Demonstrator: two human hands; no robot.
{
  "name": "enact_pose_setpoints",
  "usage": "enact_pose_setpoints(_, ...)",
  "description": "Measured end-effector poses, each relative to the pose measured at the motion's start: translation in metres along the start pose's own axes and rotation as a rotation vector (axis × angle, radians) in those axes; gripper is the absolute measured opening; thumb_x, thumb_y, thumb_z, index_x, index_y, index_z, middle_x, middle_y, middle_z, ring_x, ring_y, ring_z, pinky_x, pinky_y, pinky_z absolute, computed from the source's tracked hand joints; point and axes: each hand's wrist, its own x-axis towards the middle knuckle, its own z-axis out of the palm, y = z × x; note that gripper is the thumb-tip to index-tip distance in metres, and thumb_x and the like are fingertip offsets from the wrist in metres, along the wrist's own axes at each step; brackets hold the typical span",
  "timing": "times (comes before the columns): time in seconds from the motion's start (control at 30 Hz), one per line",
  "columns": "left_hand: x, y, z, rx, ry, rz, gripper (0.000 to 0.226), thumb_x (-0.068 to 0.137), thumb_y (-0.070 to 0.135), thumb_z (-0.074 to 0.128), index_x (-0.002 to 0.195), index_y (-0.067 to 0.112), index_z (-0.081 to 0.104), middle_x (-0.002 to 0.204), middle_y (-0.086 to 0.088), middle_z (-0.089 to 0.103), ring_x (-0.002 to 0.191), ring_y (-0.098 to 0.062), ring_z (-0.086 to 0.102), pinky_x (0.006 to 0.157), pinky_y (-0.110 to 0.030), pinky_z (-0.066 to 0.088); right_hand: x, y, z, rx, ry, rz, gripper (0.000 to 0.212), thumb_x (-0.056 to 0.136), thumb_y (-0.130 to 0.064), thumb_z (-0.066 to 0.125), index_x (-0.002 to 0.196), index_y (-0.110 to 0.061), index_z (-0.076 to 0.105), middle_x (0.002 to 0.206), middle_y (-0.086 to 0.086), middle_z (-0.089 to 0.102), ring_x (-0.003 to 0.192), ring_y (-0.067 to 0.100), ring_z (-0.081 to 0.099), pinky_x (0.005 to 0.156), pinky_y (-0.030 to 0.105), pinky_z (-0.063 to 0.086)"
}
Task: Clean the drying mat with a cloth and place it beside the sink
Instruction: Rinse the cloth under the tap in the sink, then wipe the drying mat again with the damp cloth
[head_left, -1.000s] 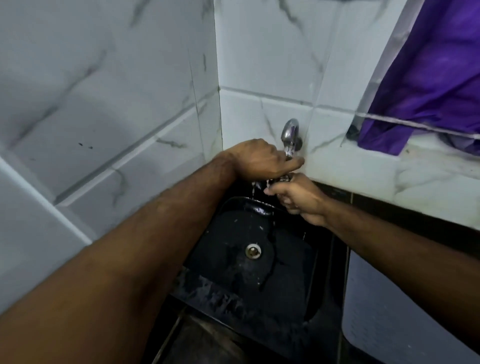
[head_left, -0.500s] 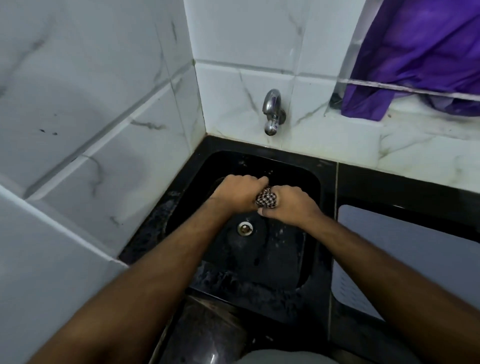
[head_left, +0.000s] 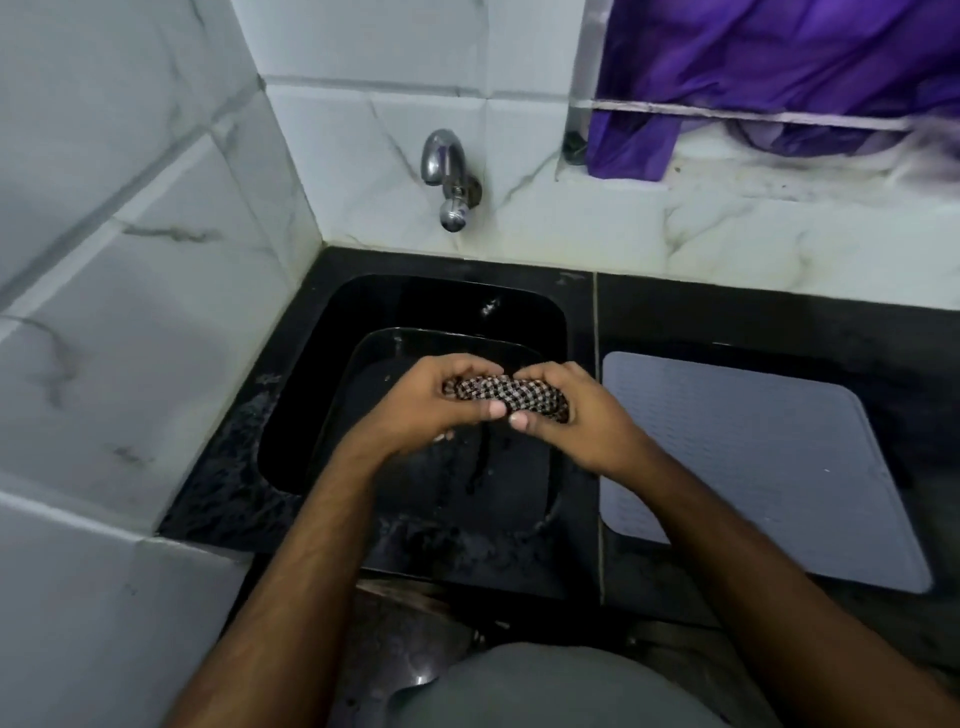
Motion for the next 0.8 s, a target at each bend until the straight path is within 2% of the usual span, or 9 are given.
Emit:
enact_pose_setpoints(0.07,-0.006,0.000,0.018,-0.261,0.056,0.000,0.027,0.092,0.028,0.074,0.115,0.014,0.074,0.095,-0.008,0.076,0.076,-0.018,0.070,0.054,-0.026,0.052,-0.025,0.008,-0.014,0.074,0.164,-0.064,0.043,0.085,-0.027,0.079,0.126,-0.026,0.067,0.115,-0.005,0.056,0.108,0.000,0.057,0.089,0.015,0.047)
enact_pose_setpoints(0.17,-0.005,0.008,0.056,-0.514,0.241,-0.053,0.028,0.094,0.028,0.068,0.107,0.005,0.075,0.085,-0.010,0.075,0.067,-0.015,0.068,0.048,-0.022,0.051,-0.059,0.018,-0.024,0.005,0.330,-0.168,0.044,0.086,-0.006,0.075,0.128,-0.019,0.068,0.126,-0.002,0.051,0.122,-0.002,0.049,0.100,0.011,0.043)
enact_pose_setpoints(0.3,-0.004,0.024,0.106,-0.580,0.444,-0.051,0.024,0.096,0.028,0.069,0.100,0.006,0.075,0.078,-0.005,0.071,0.063,-0.011,0.062,0.039,-0.022,0.044,-0.103,0.038,-0.023,-0.006,0.318,-0.229,0.045,0.094,-0.008,0.067,0.136,-0.022,0.061,0.136,-0.002,0.044,0.136,0.008,0.042,0.111,0.018,0.036)
enact_pose_setpoints(0.37,-0.008,0.033,0.123,-0.504,0.472,0.010,0.022,0.096,0.029,0.069,0.096,0.007,0.075,0.074,-0.005,0.069,0.059,-0.012,0.059,0.039,-0.024,0.042,-0.119,0.041,-0.025,0.305,0.332,-0.114,0.027,0.098,-0.022,0.062,0.123,-0.021,0.070,0.133,0.002,0.053,0.132,0.014,0.049,0.109,0.031,0.043)
enact_pose_setpoints(0.43,-0.014,0.043,0.144,-0.409,0.478,0.078,0.022,0.096,0.028,0.069,0.096,0.007,0.075,0.075,-0.008,0.068,0.059,-0.014,0.057,0.042,-0.026,0.042,-0.126,0.036,-0.039,0.829,0.355,0.168,0.032,0.096,-0.039,0.056,0.106,-0.016,0.075,0.126,0.008,0.065,0.121,0.022,0.061,0.098,0.040,0.052)
enact_pose_setpoints(0.47,-0.018,0.049,0.155,-0.393,0.475,0.106,0.022,0.096,0.027,0.069,0.097,0.006,0.075,0.077,-0.010,0.067,0.061,-0.016,0.057,0.044,-0.027,0.044,-0.128,0.038,-0.049,0.971,0.341,0.300,0.035,0.093,-0.043,0.058,0.105,-0.015,0.073,0.122,0.008,0.068,0.114,0.023,0.065,0.090,0.037,0.056)
enact_pose_setpoints(0.57,-0.031,0.060,0.183,-0.385,0.450,0.212,0.017,0.095,0.020,0.070,0.097,0.004,0.075,0.081,-0.007,0.071,0.069,-0.015,0.063,0.053,-0.026,0.052,-0.136,0.047,-0.073,0.731,0.198,0.378,0.036,0.092,-0.031,0.068,0.126,-0.018,0.062,0.120,0.002,0.067,0.108,0.016,0.066,0.081,0.022,0.055)
enact_pose_setpoints(0.67,-0.043,0.063,0.206,-0.331,0.481,0.241,0.013,0.096,0.015,0.067,0.098,0.005,0.075,0.086,-0.002,0.074,0.078,-0.009,0.066,0.067,-0.019,0.052,-0.149,0.062,-0.089,0.688,0.104,0.311,0.029,0.094,-0.023,0.067,0.122,-0.013,0.068,0.111,0.001,0.074,0.109,0.016,0.069,0.087,0.021,0.054)
enact_pose_setpoints(0.8,-0.062,0.068,0.236,-0.398,0.657,0.169,0.020,0.099,0.019,0.063,0.101,0.003,0.074,0.087,0.001,0.072,0.078,-0.006,0.066,0.064,-0.020,0.053,-0.166,0.073,-0.100,0.474,0.262,0.095,0.021,0.088,-0.020,0.076,0.109,-0.022,0.075,0.113,0.000,0.065,0.109,0.006,0.062,0.090,0.024,0.054)
